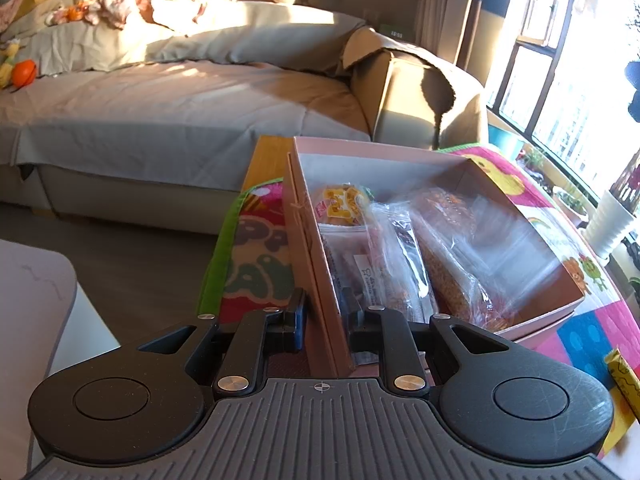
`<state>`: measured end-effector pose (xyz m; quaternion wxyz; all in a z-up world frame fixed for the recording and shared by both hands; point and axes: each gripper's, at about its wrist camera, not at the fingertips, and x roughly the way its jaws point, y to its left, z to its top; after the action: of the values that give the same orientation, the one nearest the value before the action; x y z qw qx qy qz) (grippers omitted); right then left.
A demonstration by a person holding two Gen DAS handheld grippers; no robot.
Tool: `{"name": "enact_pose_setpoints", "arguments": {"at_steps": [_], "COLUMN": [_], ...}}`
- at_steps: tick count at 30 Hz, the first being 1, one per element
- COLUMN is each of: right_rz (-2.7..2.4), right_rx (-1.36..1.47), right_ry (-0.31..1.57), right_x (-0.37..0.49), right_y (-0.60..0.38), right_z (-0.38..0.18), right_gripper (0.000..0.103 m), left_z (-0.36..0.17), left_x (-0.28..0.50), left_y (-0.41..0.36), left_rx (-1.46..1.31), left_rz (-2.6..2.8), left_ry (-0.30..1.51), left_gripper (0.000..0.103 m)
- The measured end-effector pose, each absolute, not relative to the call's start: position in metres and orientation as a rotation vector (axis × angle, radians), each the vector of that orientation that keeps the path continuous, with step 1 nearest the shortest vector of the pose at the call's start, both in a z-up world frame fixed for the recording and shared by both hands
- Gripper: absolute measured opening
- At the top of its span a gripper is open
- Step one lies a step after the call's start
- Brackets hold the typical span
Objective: Organize objects
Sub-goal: 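Carry the cookie packet into the pink box and open the right tool, then grasp the yellow wrapped snack bar on the mat with the right tool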
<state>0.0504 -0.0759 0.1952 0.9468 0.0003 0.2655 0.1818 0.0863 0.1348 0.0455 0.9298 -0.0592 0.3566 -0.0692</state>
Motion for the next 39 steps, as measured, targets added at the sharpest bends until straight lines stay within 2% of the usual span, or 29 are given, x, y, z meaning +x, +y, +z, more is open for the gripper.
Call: {"name": "enact_pose_setpoints", "arguments": {"at_steps": [2,4,6,11,12,21,23,25,26,28,30,39], "right_rz": [0.335,0.296,0.268,0.163,0.137,0.003,0.012,0.040,0.045,0.065,0.096,0.270], "right_rx": [-0.042,-0.086,-0.126,-0.218,-0.217,-0.042,-0.028,-0.032,-0.044,-0.070,-0.083,-0.077], "right_ry": [0.556,0.583,0.623,0.744,0.773,0.943,0.964,0.982,0.983,0.983,0.980,0.997], "right_x": [0.047,0.041,0.032,0.006,0.002,-0.023,-0.024,-0.025,-0.027,-0.027,-0.030,-0.039], "right_y": [-0.083,-0.091,-0.103,-0.141,-0.148,-0.200,-0.200,-0.195,-0.189,-0.178,-0.170,-0.128], "right_z": [0.184,0.172,0.157,0.119,0.112,0.064,0.059,0.055,0.054,0.053,0.056,0.070], "right_gripper": [0.057,0.067,0.071,0.073,0.076,0.078,0.074,0.057,0.055,0.038,0.025,0.024], "left_z": [0.045,0.045,0.044,0.044,0.044,0.044,0.045,0.045,0.045,0.045,0.045,0.045], "left_x": [0.086,0.086,0.085,0.085,0.085,0.085,0.085,0.085,0.085,0.085,0.085,0.085], "left_y": [0.134,0.134,0.135,0.136,0.136,0.135,0.135,0.135,0.136,0.136,0.135,0.135], "left_rx": [-0.119,-0.118,-0.120,-0.121,-0.119,-0.100,-0.099,-0.100,-0.100,-0.099,-0.101,-0.104], "left_rz": [-0.143,-0.142,-0.141,-0.141,-0.139,-0.132,-0.134,-0.133,-0.132,-0.133,-0.134,-0.137], "left_ry": [0.732,0.732,0.731,0.731,0.731,0.733,0.733,0.733,0.733,0.733,0.733,0.731], "left_gripper": [0.021,0.020,0.020,0.020,0.020,0.020,0.020,0.020,0.020,0.020,0.020,0.020]}}
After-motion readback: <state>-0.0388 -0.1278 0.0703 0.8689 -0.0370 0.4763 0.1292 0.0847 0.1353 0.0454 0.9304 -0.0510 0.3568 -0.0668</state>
